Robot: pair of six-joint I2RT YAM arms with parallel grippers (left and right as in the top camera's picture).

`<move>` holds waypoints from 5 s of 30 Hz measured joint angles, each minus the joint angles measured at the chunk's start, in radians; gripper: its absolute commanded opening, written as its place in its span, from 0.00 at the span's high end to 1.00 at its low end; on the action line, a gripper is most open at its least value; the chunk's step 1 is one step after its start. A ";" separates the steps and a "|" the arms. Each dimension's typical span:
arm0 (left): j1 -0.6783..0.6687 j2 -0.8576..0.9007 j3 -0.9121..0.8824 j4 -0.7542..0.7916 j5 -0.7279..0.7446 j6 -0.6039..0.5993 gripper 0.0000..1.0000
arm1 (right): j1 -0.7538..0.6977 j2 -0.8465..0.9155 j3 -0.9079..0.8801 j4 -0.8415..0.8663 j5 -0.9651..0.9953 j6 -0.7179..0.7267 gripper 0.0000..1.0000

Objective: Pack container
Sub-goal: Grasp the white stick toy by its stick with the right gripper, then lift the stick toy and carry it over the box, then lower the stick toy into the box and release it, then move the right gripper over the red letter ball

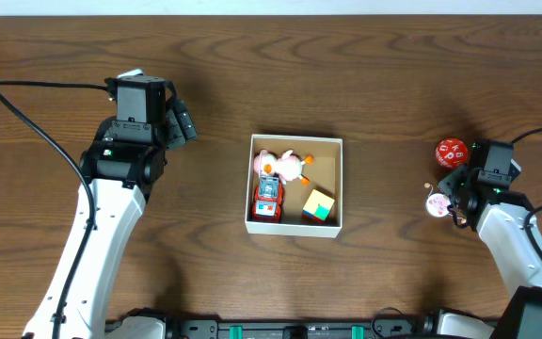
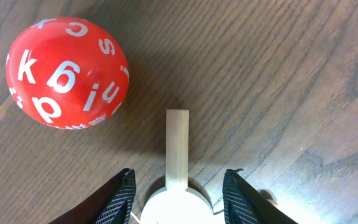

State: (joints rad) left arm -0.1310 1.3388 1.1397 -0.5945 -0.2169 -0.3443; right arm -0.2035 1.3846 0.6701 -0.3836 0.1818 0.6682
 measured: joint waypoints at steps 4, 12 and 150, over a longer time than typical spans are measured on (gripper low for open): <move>0.000 0.000 0.000 0.000 0.000 0.000 0.02 | 0.000 0.029 0.000 0.010 0.003 0.013 0.51; 0.000 0.000 0.000 0.000 0.000 0.000 0.02 | 0.000 0.160 0.000 0.053 0.003 0.032 0.50; 0.000 0.000 0.000 0.000 0.000 0.000 0.02 | 0.116 0.082 0.195 0.033 0.138 -0.400 0.01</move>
State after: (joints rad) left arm -0.1310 1.3388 1.1397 -0.5949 -0.2169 -0.3443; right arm -0.0875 1.4666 0.8646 -0.3504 0.3199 0.2684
